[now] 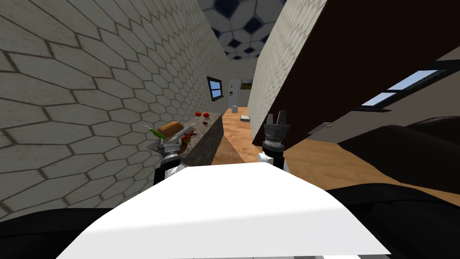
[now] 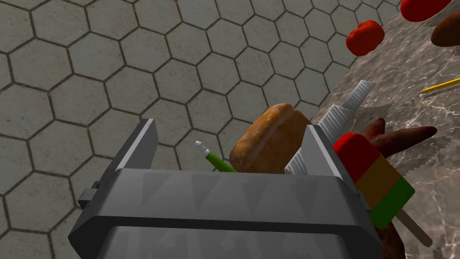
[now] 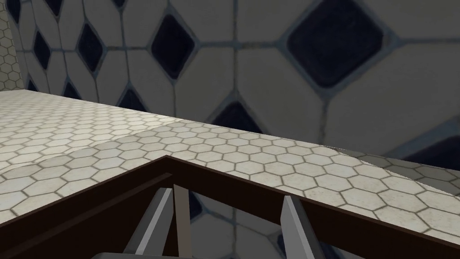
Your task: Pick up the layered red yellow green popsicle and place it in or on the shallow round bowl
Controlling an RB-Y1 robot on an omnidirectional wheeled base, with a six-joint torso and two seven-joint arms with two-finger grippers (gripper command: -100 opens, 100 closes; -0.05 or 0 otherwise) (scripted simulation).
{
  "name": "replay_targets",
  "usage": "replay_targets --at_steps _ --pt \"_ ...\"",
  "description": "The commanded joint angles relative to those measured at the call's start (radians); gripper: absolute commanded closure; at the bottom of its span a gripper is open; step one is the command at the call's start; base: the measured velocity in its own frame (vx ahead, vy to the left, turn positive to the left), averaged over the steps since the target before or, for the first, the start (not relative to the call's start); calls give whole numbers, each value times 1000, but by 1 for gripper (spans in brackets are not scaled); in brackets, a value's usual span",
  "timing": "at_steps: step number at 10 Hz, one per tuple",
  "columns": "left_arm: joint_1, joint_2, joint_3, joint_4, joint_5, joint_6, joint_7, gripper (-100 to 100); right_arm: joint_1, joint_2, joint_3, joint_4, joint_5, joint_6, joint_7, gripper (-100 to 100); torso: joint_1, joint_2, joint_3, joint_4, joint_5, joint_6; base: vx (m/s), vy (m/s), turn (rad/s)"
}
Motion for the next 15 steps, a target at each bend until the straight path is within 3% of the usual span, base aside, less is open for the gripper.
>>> replay_targets --at_steps 1,5,6,9,12,15 --pt "-5 -3 12 40 43 -3 37 -100 0 0 0 0 0 0 0 0 0 0 0 0 0 0 154 -176 203" --pt "-53 -22 51 137 138 7 108 -100 0 0 0 0 0 0 0 0 4 -1 -1 0 1 0 180 -126 179" --pt "-53 -22 51 137 138 7 108 -100 0 0 0 0 0 0 0 0 5 -1 -1 0 1 0 106 -77 34" --pt "-89 -50 76 201 196 9 154 -100 0 0 0 0 0 0 0 0 7 3 2 1 2 0 114 -76 142" --pt "-120 -94 96 255 241 8 191 -100 0 0 0 0 0 0 0 0 9 1 0 0 2 0 137 -58 127" --pt "-148 -182 119 306 281 6 225 -100 0 0 0 0 0 0 0 0 10 -1 0 0 2 0 147 -38 144"
